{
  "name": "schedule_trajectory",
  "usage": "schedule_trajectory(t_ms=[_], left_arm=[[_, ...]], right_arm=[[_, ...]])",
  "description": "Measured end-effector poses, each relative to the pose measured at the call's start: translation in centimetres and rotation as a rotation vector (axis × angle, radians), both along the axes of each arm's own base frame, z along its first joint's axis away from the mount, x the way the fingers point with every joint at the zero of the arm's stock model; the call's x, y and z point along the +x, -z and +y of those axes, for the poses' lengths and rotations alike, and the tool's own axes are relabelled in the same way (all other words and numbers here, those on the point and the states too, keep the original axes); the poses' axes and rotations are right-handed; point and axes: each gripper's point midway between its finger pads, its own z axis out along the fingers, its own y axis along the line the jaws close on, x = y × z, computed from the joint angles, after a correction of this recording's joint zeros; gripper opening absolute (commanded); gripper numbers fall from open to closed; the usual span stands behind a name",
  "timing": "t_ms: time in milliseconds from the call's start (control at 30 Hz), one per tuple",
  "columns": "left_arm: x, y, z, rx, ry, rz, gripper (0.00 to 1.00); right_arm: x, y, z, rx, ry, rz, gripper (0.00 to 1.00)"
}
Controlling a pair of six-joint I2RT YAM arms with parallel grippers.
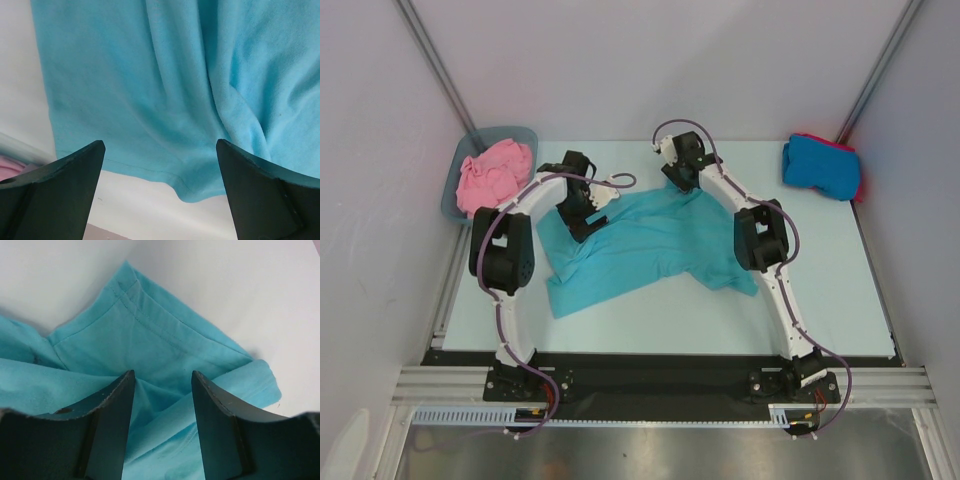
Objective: Fold and stack the t-shirts
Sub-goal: Flatten the tshirt out
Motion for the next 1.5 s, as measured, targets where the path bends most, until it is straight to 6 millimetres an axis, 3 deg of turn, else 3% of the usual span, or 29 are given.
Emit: schedule_trajectory(t_ms=[267, 533, 700, 967, 1233, 1367, 1467, 1500], left_arm=[[0.0, 0.0, 0.0, 0.001, 0.0, -0.001, 1.0], [-0.1, 0.1, 0.2, 0.01, -0.002, 0.002, 1.0], [-0.5, 0.3, 0.5, 0.02, -0.004, 0.009, 1.0], [-1.3, 0.1, 0.7, 0.023, -0.004, 0.013, 1.0], [-2.0, -0.7, 1.0, 0.038, -0.002, 0.0, 1.0], [-2.4, -0.6, 1.0, 0.046, 0.001, 0.004, 1.0], [-2.3, -0.7, 0.9, 0.052, 0.003, 0.0, 1.0], [-2.2, -0.8, 1.0, 0.059, 0.002, -0.004, 1.0]], right_arm=[[0.9, 0.0, -0.3, -0.006, 0.007, -0.034, 0.54], [3.2, 0.1, -1.7, -0.018, 0.025, -0.11, 0.54], [5.0, -0.1, -4.5, -0.039, 0.063, -0.158, 0.53], [7.1, -0.2, -11.8, -0.088, 0.153, -0.195, 0.53], [7.9, -0.2, -18.6, -0.16, 0.241, -0.217, 0.53], [8.0, -0.4, -19.9, -0.189, 0.259, -0.226, 0.61], [7.9, -0.7, -19.4, -0.203, 0.257, -0.232, 0.68], [7.8, -0.8, -19.3, -0.205, 0.258, -0.23, 0.74]])
